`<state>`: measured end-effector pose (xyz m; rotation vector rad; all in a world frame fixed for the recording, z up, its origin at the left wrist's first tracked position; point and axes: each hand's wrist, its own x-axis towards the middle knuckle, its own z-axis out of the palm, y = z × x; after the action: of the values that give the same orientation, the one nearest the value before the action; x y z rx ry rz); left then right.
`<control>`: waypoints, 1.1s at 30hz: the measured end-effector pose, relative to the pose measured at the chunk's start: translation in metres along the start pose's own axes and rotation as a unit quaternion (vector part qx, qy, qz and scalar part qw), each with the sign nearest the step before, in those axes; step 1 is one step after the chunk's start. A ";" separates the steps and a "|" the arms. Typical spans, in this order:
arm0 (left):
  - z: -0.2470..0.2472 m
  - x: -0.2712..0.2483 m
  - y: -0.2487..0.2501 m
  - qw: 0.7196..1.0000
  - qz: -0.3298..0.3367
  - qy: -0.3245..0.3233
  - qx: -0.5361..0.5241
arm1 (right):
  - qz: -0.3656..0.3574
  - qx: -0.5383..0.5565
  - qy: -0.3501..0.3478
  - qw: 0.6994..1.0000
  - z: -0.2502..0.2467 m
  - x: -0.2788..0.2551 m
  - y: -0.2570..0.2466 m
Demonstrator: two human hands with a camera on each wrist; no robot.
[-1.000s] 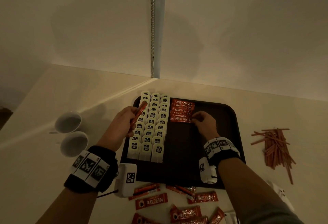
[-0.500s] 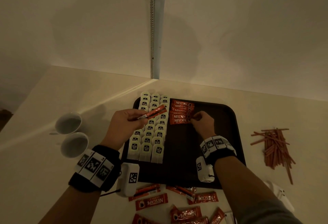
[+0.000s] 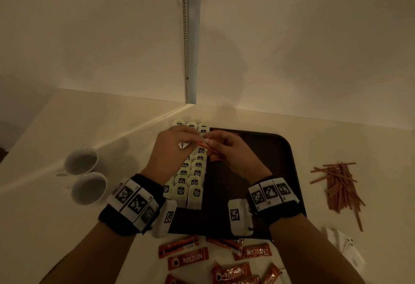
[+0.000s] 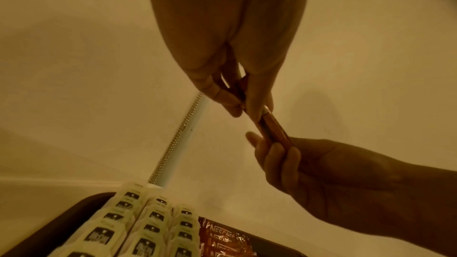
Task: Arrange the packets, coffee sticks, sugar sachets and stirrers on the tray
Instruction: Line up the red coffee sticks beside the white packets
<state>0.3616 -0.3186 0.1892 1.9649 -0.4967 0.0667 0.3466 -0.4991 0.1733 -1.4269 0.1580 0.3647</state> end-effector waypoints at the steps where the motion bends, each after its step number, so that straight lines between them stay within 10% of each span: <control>1: 0.001 0.000 0.000 1.000 -0.010 -0.005 -0.028 | -0.020 0.001 0.010 1.000 -0.001 0.000 0.000; 19: 0.000 -0.004 0.007 0.939 -0.191 0.075 -0.276 | -0.195 -0.094 0.051 0.975 0.010 -0.009 -0.025; 33: 0.000 0.004 0.009 0.916 -0.221 0.126 -0.311 | -0.125 -0.148 0.061 0.979 -0.008 -0.009 -0.026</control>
<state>0.3615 -0.3234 0.1978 1.3683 0.1057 -0.1135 0.3477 -0.5107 0.1996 -1.7429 0.0204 0.0944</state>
